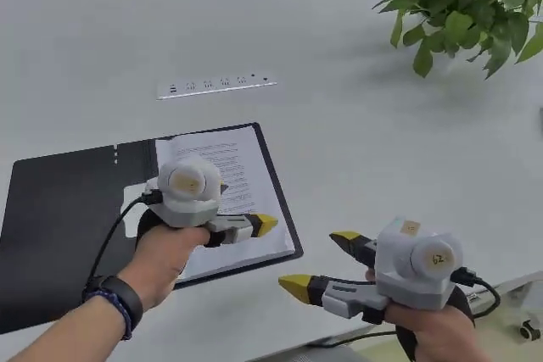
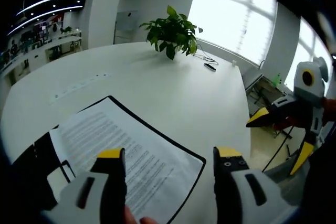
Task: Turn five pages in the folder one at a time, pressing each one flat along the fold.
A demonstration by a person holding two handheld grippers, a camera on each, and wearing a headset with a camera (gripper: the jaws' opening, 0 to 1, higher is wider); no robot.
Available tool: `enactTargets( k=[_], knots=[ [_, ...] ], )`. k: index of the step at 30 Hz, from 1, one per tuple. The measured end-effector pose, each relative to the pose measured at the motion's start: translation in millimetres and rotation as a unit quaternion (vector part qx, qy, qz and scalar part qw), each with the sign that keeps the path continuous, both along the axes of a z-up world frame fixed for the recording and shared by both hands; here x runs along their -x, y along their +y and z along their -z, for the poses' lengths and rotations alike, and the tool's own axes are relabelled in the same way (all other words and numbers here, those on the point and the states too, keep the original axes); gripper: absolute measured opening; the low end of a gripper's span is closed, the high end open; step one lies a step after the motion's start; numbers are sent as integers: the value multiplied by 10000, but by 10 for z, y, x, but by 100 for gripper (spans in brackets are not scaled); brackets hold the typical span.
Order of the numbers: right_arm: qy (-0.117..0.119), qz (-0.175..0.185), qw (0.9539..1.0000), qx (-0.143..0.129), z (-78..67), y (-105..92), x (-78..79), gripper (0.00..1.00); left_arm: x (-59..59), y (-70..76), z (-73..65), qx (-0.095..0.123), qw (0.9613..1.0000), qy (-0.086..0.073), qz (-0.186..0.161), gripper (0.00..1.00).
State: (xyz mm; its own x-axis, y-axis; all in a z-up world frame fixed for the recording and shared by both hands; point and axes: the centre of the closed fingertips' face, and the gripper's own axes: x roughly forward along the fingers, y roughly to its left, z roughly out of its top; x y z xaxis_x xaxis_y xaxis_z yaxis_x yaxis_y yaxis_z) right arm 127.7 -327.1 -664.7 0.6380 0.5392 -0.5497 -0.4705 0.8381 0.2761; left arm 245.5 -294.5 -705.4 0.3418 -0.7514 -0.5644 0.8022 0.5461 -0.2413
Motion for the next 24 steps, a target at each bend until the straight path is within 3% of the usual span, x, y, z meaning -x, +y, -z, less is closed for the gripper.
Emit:
enactTargets(
  k=[6,17,20,23,24],
  knots=[
    [55,-23,10000,14,35,-39,-3,70,29,-125,276,-453,9989,11,90,68],
    [196,-68,9998,-4,139,-78,25,69,130,-218,659,-981,9950,76,141,68],
    [245,-113,9996,21,170,-72,35,69,131,-211,731,-1171,9929,-38,206,68],
    [291,-149,9995,39,210,-71,32,69,123,-165,773,-1452,9880,-333,414,65],
    [304,-151,9994,40,218,-71,30,69,136,-174,773,-1414,9887,-301,396,64]
  ],
)
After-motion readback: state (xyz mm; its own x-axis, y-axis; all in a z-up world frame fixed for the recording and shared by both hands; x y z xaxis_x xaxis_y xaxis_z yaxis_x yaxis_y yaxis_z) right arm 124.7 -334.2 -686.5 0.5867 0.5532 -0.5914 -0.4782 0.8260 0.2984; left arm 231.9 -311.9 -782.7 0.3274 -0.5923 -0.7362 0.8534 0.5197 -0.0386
